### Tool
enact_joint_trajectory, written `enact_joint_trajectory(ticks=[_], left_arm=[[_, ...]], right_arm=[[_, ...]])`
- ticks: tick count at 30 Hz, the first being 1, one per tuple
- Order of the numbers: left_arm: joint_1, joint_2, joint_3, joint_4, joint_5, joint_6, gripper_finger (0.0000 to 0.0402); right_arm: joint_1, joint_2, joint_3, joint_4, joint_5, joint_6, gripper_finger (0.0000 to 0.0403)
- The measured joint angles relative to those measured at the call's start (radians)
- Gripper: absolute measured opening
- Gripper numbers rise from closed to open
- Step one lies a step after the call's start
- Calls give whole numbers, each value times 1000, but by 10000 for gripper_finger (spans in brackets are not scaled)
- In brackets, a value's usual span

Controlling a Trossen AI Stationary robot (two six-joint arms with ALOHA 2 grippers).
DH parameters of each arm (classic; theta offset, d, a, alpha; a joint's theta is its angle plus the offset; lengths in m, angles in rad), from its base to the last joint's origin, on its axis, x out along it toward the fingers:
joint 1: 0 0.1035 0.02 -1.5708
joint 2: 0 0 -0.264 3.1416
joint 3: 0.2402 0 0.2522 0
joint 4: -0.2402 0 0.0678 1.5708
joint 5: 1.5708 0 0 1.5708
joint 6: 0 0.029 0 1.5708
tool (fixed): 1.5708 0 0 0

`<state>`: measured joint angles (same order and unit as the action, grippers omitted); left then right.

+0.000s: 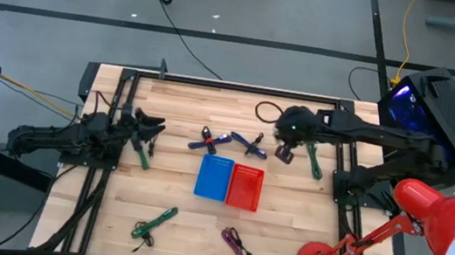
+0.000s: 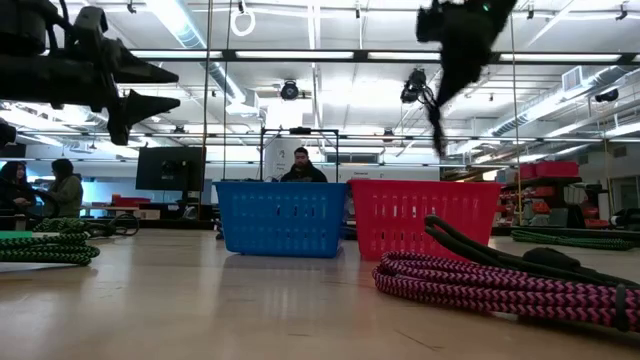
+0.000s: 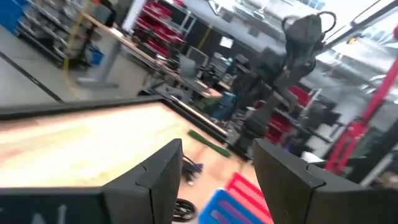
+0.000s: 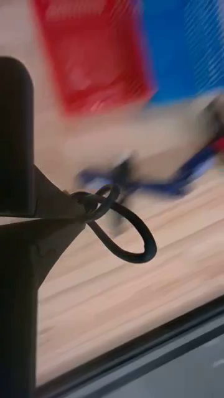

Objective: Pick & Place USB Port
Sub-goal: Put the black USB cable into the blue basket

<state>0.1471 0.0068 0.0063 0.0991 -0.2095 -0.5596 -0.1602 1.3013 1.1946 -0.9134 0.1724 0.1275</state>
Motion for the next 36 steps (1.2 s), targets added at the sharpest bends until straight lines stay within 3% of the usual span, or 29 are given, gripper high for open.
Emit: enact_joint_trajectory(ticks=[7, 10, 15, 22, 29, 36], left_arm=[[-20, 24, 0, 92, 249, -7, 202], [-62, 85, 0, 191, 237, 53, 202], [-117, 247, 0, 329, 134, 132, 202], [-181, 539, 83, 528, 181, 208, 202], [-228, 883, 301, 500, 165, 387, 202], [-210, 1144, 447, 480, 165, 441, 202]], right_arm=[[87, 33, 0, 298, -70, -84, 0], [118, 61, 0, 458, -140, -110, 0], [155, 131, 0, 662, -237, -140, 0], [174, 235, 0, 820, -314, -143, 0], [198, 278, 0, 918, -323, -135, 0], [234, 278, 0, 956, -322, -140, 0]])
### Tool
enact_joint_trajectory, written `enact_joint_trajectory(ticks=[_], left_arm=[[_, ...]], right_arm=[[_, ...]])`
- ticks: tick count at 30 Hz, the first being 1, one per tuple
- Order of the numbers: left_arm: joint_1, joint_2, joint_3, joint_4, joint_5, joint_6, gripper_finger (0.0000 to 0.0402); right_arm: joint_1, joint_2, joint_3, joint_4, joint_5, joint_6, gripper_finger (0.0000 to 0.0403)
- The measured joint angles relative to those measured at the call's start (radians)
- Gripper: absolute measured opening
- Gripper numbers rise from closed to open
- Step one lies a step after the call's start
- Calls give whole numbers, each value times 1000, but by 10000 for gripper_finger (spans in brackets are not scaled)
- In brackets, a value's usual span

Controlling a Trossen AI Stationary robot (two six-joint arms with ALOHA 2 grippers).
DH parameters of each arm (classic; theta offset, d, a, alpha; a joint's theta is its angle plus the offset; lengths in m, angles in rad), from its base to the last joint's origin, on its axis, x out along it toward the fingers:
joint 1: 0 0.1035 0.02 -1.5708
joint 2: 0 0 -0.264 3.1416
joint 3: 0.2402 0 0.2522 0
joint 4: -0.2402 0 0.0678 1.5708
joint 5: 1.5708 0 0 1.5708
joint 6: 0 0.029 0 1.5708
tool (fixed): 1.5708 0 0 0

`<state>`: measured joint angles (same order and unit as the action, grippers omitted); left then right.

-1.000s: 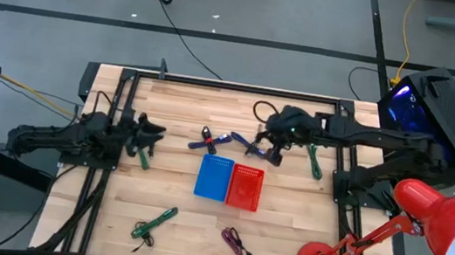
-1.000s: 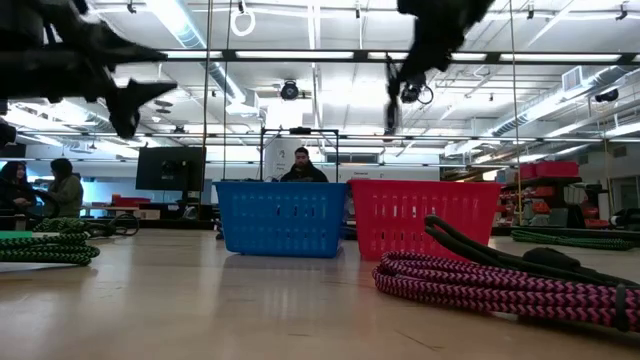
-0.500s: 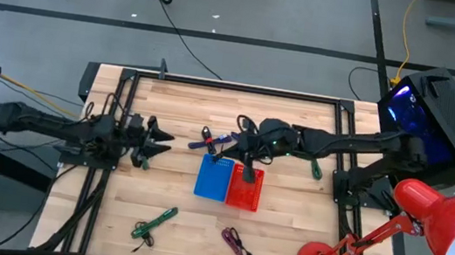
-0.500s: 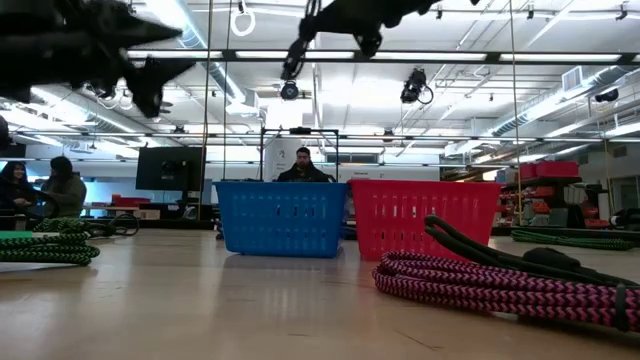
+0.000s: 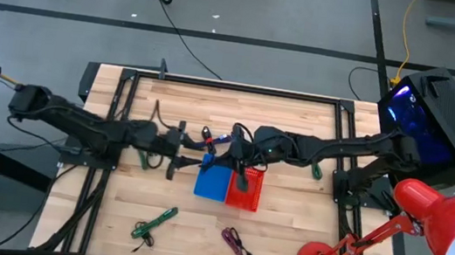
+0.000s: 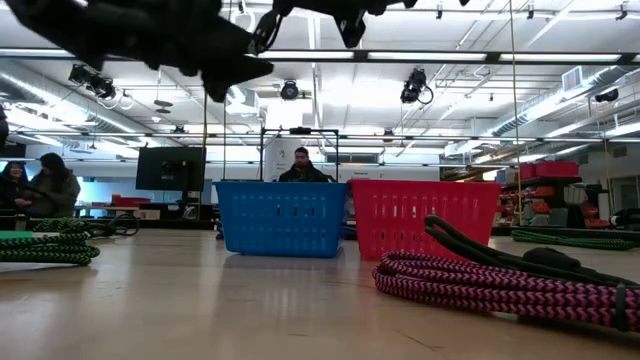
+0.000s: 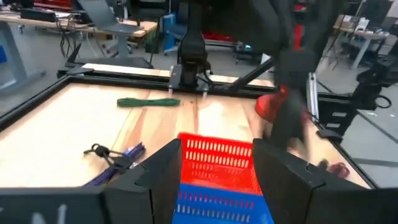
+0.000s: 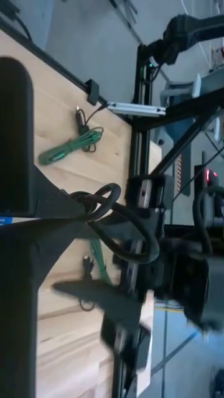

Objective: Pick & Place USB Port
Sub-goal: Put the black USB cable into the blue basket

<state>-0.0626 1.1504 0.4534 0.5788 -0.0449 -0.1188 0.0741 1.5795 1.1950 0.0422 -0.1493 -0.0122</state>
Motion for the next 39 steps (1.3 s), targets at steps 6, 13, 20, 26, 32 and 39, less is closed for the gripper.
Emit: enact_joint_trajectory(ticks=[6, 13, 20, 26, 32, 39], left_arm=[[3, 105, 98, -1, 80, 6, 202], [25, 88, 129, -95, 101, 26, 202], [41, 57, 131, -88, 128, 16, 202], [26, 68, 130, -87, 165, -20, 202], [4, 68, 129, -68, 132, -22, 202], [1, 68, 129, -62, 83, -26, 179]], right_arm=[[7, 0, 0, -19, 0, -17, 0], [9, 0, 0, -103, 3, -24, 0], [10, 0, 0, -127, 49, -41, 0], [-5, 0, 0, -84, 93, -58, 0], [-12, 0, 0, -35, 89, -52, 0], [-8, 0, 0, -20, 114, -50, 0]])
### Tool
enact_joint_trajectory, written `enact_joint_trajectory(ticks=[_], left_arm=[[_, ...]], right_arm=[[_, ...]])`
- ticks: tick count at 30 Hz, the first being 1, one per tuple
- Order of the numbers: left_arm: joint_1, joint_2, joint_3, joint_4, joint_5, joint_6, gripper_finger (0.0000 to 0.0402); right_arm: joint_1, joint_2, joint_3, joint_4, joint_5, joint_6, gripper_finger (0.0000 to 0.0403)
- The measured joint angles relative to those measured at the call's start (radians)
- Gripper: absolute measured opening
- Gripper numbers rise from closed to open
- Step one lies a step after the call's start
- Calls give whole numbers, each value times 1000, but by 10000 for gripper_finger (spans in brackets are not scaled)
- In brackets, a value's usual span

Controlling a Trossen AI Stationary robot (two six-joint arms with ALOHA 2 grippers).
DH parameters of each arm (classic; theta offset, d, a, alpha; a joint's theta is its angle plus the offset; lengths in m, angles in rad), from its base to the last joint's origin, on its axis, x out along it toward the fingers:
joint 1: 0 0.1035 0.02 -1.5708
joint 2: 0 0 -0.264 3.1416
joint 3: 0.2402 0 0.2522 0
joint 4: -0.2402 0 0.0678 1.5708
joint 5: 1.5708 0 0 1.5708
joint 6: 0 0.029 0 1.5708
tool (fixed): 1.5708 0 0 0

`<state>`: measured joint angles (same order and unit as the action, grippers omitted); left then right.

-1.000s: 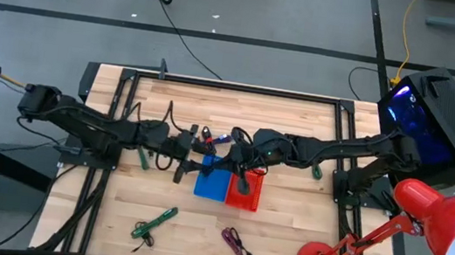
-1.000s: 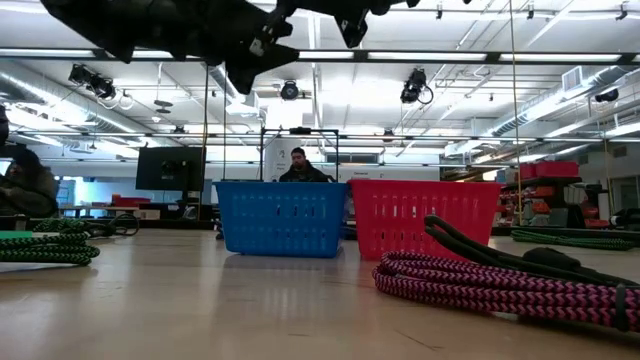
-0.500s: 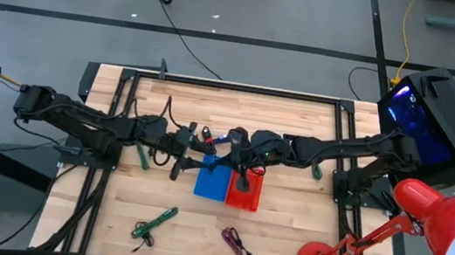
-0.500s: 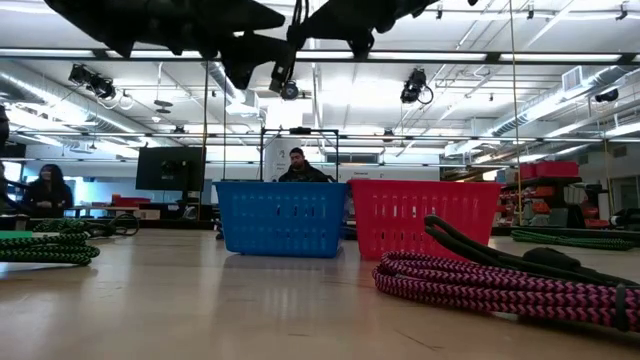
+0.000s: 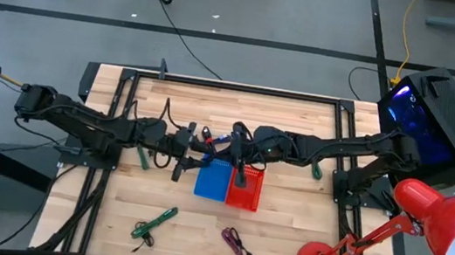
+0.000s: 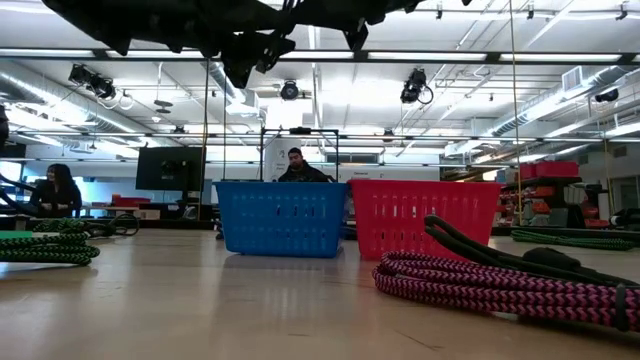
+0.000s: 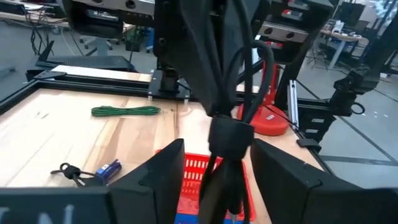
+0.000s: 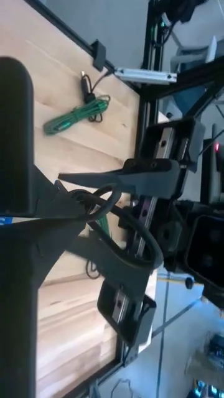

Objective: Pick & Place USB Port
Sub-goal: Put the black USB cable into the blue basket

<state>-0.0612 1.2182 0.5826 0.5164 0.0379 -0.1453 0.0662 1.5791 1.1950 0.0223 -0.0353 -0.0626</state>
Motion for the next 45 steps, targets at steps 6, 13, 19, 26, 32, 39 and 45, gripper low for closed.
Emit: enact_joint_trajectory(ticks=[6, 13, 19, 26, 32, 39, 45], left_arm=[[0, 0, 0, -10, -19, -3, 48], [-1, 0, 1, -46, -84, -70, 39], [-39, 0, 1, -149, -167, -189, 39], [-137, 29, 0, -222, -298, -362, 39], [-230, 151, -1, -164, -450, -582, 39], [-247, 367, 42, -119, -561, -838, 39], [-207, 472, 211, -232, -513, -784, 39]], right_arm=[[0, 0, 0, -1, 5, 1, 0], [-3, 0, 0, -18, 24, -12, 14], [-36, -39, 0, -60, 165, -82, 36], [-125, -124, 0, -193, 218, -87, 54], [-201, -193, 0, -316, 316, -84, 61], [-239, -224, 0, -362, 308, -84, 61], [-243, -224, 0, -408, 307, -88, 62]])
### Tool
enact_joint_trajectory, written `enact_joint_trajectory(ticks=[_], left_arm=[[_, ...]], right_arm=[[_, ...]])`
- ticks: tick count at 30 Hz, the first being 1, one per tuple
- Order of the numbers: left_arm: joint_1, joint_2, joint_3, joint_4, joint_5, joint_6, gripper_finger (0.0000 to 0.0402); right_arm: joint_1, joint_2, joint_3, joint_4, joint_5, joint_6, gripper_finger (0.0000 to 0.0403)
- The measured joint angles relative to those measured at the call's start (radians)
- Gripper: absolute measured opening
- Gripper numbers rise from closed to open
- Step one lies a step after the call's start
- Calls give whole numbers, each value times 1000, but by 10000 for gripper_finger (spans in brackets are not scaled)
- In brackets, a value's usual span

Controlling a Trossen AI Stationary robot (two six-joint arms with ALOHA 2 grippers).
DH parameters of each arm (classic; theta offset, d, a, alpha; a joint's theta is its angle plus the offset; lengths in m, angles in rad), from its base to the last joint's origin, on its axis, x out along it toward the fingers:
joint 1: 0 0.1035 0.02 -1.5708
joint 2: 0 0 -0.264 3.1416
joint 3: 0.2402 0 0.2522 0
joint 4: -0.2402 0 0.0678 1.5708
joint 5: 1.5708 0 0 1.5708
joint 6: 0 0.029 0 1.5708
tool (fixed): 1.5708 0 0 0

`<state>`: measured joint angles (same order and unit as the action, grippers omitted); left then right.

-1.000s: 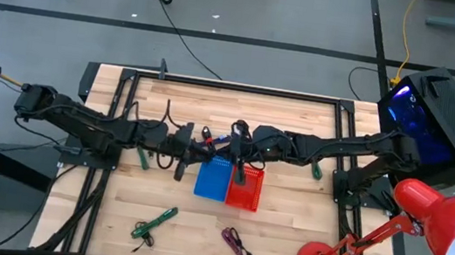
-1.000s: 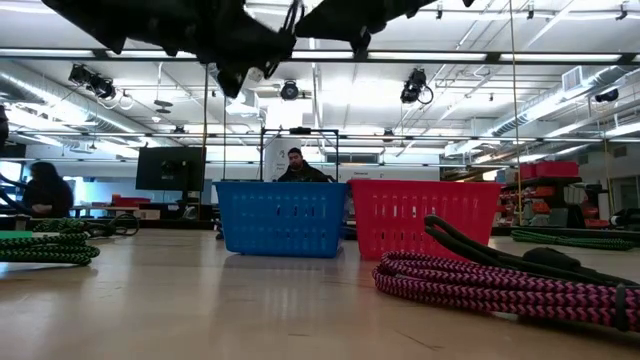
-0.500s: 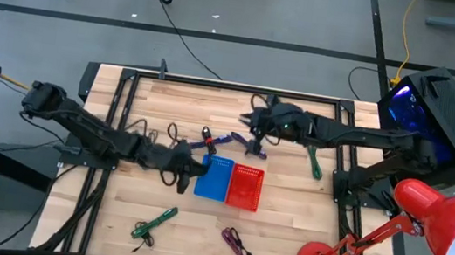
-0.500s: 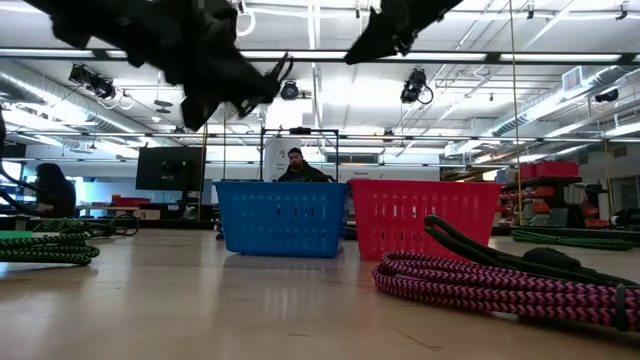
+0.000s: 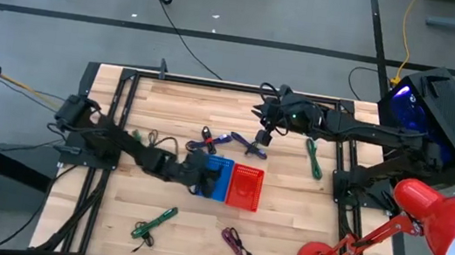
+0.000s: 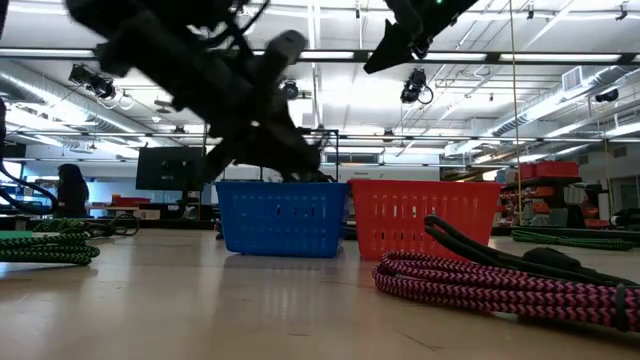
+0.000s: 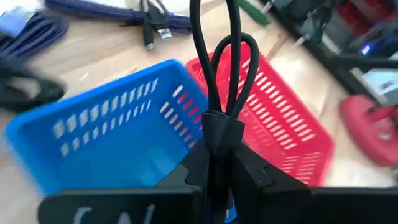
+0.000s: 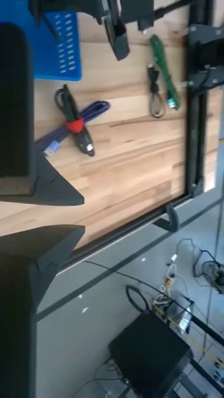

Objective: Pick & Place USB Port
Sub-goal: Put the black USB cable into the blue basket

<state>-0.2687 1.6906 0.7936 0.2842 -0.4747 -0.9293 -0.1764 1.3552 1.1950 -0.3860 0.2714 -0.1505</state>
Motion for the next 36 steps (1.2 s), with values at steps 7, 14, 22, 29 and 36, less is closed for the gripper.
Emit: enact_joint_trajectory(ticks=[7, 14, 22, 29, 36], left_arm=[[19, 81, 176, -349, 0, -2, 39], [19, 92, 185, -356, 31, -58, 39], [21, 91, 185, -370, 56, -99, 66], [21, 91, 185, -368, 48, -82, 77], [33, 91, 185, -366, 34, -80, 79]], right_arm=[[0, 0, 0, -53, -1, -10, 62], [-9, 0, 0, -47, 0, -19, 62], [-13, 0, 0, -46, -2, -18, 62], [-13, 1, 0, -46, -2, -16, 62], [-13, 1, 0, -46, -2, -16, 62]])
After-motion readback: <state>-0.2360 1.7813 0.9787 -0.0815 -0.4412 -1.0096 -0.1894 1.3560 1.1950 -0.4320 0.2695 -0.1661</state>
